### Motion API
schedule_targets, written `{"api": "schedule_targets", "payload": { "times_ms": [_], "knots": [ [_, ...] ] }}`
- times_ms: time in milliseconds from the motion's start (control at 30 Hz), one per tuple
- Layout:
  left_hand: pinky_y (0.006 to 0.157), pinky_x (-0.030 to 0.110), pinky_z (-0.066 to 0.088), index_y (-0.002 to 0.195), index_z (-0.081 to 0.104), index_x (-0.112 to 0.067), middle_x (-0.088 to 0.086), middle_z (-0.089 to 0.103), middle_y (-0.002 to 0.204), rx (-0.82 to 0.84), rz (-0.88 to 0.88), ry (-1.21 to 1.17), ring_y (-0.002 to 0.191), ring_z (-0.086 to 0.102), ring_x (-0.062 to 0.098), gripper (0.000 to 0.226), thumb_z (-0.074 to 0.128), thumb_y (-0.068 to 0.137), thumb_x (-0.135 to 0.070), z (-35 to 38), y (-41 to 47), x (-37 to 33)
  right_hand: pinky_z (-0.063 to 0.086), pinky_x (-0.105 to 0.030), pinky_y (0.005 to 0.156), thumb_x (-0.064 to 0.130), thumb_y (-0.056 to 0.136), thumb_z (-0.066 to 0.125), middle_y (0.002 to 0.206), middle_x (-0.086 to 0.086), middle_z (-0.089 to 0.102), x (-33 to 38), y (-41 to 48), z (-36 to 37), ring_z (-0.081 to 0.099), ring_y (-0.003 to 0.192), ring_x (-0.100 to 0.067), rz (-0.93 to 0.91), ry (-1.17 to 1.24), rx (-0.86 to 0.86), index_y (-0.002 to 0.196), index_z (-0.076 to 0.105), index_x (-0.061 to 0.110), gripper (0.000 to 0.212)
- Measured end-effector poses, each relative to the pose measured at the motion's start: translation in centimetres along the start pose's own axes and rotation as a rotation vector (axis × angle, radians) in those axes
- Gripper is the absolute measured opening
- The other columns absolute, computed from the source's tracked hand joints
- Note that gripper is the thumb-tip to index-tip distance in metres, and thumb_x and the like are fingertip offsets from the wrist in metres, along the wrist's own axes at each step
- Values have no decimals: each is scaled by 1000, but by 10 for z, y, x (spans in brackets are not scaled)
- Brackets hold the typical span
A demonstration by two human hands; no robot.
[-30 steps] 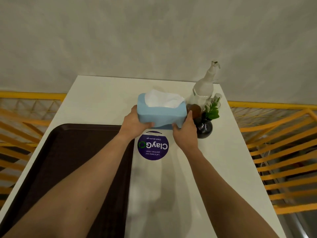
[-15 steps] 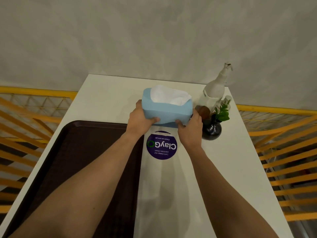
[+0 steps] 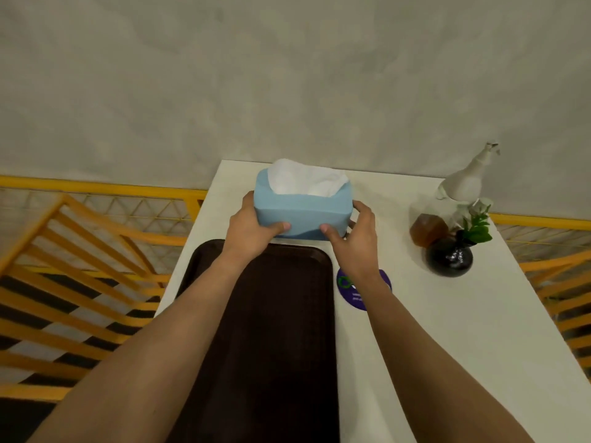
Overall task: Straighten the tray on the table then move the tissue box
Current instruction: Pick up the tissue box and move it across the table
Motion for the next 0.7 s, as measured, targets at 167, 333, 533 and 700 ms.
{"api": "schedule_targets", "payload": {
  "times_ms": [167, 333, 533, 700],
  "knots": [
    [65, 9, 37, 141, 43, -24, -12, 54, 117, -11, 8, 5, 103, 53, 9, 83, 88, 72, -35, -50, 16, 28, 50, -18, 89, 39, 88, 78, 140, 8, 52, 16, -4, 58, 49, 117, -2, 53, 6, 42, 147, 28, 32, 78],
    [63, 7, 36, 139, 44, -23, -12, 56, 116, 12, 34, 7, 103, 53, 9, 81, 88, 72, -34, -87, 39, 52, 45, -1, 76, 38, 90, 76, 131, 15, 49, 30, -3, 104, 52, 113, -5, 29, 3, 26, 144, 30, 28, 72],
    [60, 0, 39, 141, 43, -21, -10, 56, 116, 21, 68, -26, 102, 53, 10, 80, 87, 75, -30, -118, 65, 74, 45, -15, 93, 41, 90, 74, 134, 16, 51, 46, 7, 146, 48, 117, -2, 22, -6, 29, 155, 25, 31, 82],
    [63, 5, 39, 143, 41, -22, -10, 55, 117, 36, 59, -23, 104, 54, 10, 79, 84, 78, -35, -125, 86, 88, 45, -9, 87, 48, 89, 73, 132, 18, 52, 50, 27, 162, 51, 114, -2, 20, -32, 41, 155, 27, 33, 82]
  ]
}}
Point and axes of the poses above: each hand's wrist, its own y-axis towards the middle knuckle, its own z-axis out of the palm, x = y × z, the point moved 5 cm from there along y, towards the middle knuckle
